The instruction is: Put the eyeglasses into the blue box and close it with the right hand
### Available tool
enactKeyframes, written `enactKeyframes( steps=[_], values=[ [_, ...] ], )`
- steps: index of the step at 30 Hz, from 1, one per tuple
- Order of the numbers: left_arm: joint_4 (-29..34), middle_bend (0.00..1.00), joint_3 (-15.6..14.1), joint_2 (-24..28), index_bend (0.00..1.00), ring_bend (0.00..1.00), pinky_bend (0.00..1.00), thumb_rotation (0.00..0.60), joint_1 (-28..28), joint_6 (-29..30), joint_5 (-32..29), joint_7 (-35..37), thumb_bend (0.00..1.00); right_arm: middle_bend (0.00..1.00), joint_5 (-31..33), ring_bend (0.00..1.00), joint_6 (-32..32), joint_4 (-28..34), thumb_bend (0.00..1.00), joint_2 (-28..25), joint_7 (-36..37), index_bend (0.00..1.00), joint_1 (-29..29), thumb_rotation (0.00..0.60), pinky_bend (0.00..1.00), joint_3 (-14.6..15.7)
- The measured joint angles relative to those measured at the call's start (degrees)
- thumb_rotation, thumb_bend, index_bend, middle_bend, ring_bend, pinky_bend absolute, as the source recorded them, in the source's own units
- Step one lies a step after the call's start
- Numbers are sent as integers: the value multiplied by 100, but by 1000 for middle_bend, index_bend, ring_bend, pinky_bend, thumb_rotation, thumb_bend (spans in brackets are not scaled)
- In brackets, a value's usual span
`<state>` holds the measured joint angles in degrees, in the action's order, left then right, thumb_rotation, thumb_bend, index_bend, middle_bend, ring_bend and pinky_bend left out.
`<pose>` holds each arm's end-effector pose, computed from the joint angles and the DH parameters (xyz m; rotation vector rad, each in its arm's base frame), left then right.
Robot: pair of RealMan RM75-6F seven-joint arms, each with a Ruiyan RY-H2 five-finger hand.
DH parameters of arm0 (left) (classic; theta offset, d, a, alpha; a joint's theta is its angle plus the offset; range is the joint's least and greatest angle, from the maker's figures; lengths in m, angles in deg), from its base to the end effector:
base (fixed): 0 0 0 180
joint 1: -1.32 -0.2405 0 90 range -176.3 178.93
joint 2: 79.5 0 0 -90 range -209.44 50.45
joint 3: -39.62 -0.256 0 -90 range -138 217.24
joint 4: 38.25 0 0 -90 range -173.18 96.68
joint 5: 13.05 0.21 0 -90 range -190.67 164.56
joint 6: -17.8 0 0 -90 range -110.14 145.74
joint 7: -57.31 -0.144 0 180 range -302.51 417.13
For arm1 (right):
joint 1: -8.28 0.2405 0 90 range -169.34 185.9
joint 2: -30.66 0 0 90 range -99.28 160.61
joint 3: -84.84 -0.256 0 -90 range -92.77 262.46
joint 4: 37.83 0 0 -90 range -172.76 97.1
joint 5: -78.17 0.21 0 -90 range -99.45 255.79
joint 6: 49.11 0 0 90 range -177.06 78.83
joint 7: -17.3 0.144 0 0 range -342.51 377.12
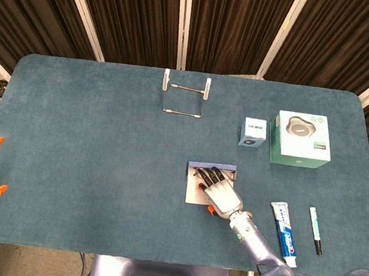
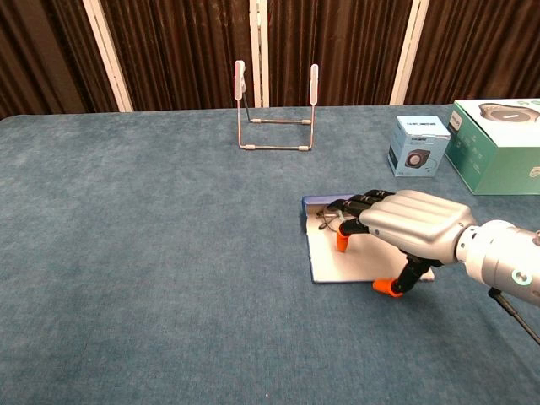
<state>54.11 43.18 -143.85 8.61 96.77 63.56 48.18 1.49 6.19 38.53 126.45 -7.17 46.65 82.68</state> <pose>-0.3287 0.1953 0.1542 -1.3755 -0.9060 -0.6908 -0.1745 -0.2984 -0.0663 2.0954 -0.7018 0.7900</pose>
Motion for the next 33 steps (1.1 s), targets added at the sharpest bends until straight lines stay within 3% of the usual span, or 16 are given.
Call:
enactKeyframes(
  steps=[17, 33],
  values=[
    [-19, 0, 12, -7, 0, 0, 0, 600, 13, -38, -45, 4, 0, 0, 23, 0, 30, -256, 328, 103, 224, 367, 86, 600, 0, -314],
    [-65, 0, 35, -19, 0, 0, 0, 600, 32, -79, -110, 5, 0, 0, 696, 0, -192, -1126, 328, 549, 132, 392, 466, 600, 0, -987]
  ],
)
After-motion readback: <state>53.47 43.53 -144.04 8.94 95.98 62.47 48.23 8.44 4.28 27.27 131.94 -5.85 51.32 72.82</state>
